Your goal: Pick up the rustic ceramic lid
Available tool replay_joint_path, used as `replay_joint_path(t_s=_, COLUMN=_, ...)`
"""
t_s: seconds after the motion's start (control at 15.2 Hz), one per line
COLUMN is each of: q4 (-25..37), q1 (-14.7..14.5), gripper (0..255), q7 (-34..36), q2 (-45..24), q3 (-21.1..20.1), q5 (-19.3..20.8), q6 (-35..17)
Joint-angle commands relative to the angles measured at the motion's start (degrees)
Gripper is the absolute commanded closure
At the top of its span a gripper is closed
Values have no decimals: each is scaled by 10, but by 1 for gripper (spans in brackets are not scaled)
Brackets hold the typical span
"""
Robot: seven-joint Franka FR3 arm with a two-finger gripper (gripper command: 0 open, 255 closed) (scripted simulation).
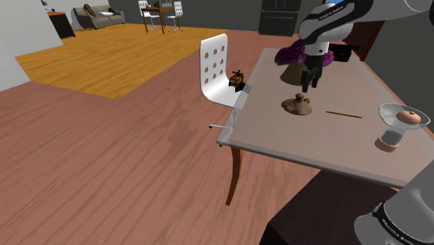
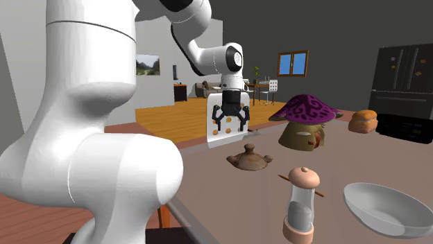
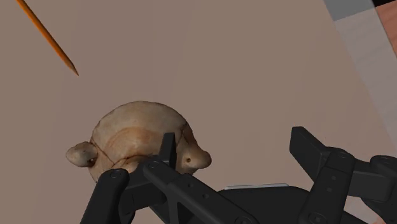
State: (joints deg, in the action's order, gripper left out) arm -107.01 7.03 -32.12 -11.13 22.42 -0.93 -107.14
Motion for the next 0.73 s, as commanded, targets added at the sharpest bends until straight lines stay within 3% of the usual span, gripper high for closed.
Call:
replay_joint_path(t_s=0.0, q4=45, q1=12, gripper=0, q7=-17, q2=-53, q3=2, q5=-17, q6=-3)
replay_joint_path(t_s=0.59, q4=320, q1=95, gripper=0, q7=-67, q2=-287, q3=-11, q5=-74, q6=57)
replay_joint_path(t_s=0.66, q4=324, q1=97, gripper=0, q7=-67, q2=-290, q3=-12, q5=-75, q6=58)
